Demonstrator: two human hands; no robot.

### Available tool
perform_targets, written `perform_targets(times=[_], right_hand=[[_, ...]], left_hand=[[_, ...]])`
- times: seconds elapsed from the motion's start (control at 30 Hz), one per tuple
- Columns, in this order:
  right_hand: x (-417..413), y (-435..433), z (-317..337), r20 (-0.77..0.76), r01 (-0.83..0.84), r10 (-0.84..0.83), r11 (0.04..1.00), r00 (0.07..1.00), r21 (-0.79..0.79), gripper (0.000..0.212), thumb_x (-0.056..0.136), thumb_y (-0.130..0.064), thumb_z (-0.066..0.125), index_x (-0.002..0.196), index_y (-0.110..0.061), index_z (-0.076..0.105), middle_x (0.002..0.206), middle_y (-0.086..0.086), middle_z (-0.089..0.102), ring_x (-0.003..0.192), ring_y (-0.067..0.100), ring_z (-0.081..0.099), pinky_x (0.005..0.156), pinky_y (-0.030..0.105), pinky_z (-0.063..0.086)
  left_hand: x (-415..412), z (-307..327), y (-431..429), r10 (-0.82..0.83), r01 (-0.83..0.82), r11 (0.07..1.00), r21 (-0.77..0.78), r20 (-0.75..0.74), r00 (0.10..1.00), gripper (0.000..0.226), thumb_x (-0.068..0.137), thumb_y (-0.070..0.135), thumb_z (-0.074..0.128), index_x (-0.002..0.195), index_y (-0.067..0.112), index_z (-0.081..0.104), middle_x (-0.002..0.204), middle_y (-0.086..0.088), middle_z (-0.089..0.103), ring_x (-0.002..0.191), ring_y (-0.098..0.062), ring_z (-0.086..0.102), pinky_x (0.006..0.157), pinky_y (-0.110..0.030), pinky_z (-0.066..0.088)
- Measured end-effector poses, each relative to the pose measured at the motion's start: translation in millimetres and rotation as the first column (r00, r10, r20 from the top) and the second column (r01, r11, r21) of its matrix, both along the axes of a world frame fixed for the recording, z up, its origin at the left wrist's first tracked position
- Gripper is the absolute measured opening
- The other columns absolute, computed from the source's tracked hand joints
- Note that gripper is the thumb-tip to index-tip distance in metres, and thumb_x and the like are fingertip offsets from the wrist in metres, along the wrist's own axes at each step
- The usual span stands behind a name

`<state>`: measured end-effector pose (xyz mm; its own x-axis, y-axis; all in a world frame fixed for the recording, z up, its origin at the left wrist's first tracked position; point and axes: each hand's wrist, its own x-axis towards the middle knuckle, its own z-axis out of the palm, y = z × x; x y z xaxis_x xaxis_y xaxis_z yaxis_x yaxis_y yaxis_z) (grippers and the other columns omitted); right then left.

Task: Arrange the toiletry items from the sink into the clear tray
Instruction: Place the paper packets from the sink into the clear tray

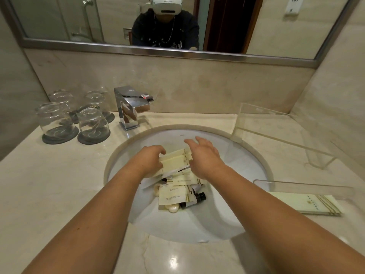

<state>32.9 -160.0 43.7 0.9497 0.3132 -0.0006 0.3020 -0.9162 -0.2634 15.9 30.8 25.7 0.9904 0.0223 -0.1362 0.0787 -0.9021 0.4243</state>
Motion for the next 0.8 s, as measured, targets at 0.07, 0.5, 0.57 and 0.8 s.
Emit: perform_targets(times=[0.07,0.5,0.57,0.8], right_hand=[[-5.4,-12.8,16.6,0.0,0.012,-0.012,0.999,1.0,0.053,0.083,0.089,-0.004,0.062,0.156,-0.033,0.022,0.166,0.008,0.016,0.152,0.029,0.013,0.118,0.043,0.022],[-81.6,-128.2,78.7,0.274,-0.176,0.146,0.981,0.951,0.087,0.085,0.081,-0.018,0.079,0.149,-0.043,0.034,0.166,-0.008,0.01,0.147,0.022,0.028,0.113,0.042,0.039],[-95.4,-145.8,78.6,0.314,-0.189,0.157,0.979,0.936,0.073,0.081,0.081,-0.02,0.08,0.148,-0.041,0.039,0.165,-0.008,0.015,0.145,0.021,0.03,0.112,0.039,0.04],[-135.5,-200.6,72.6,0.372,-0.139,0.106,0.988,0.922,0.063,0.07,0.083,-0.031,0.078,0.143,-0.04,0.045,0.145,-0.014,0.041,0.131,0.011,0.038,0.107,0.025,0.037]], left_hand=[[-7.8,13.2,-1.9,-0.004,0.006,0.998,-0.067,0.023,1.0,0.047,0.095,0.014,0.062,0.14,0.025,0.053,0.134,-0.005,0.062,0.121,-0.021,0.059,0.096,-0.032,0.048],[-74.8,86.9,-68.8,-0.198,0.238,0.937,-0.257,0.17,0.965,0.047,0.095,0.016,0.062,0.135,0.038,0.051,0.065,0.012,0.064,0.053,0.002,0.056,0.049,-0.012,0.04],[-83.0,91.4,-81.2,-0.234,0.271,0.924,-0.271,0.16,0.959,0.047,0.094,0.015,0.062,0.132,0.041,0.052,0.067,0.014,0.067,0.055,-0.01,0.056,0.051,-0.026,0.048],[-106.2,99.8,-129.2,-0.347,0.367,0.873,-0.32,0.118,0.93,0.039,0.094,0.016,0.06,0.123,0.044,0.057,0.095,0.006,0.077,0.087,-0.022,0.071,0.082,-0.047,0.06]])
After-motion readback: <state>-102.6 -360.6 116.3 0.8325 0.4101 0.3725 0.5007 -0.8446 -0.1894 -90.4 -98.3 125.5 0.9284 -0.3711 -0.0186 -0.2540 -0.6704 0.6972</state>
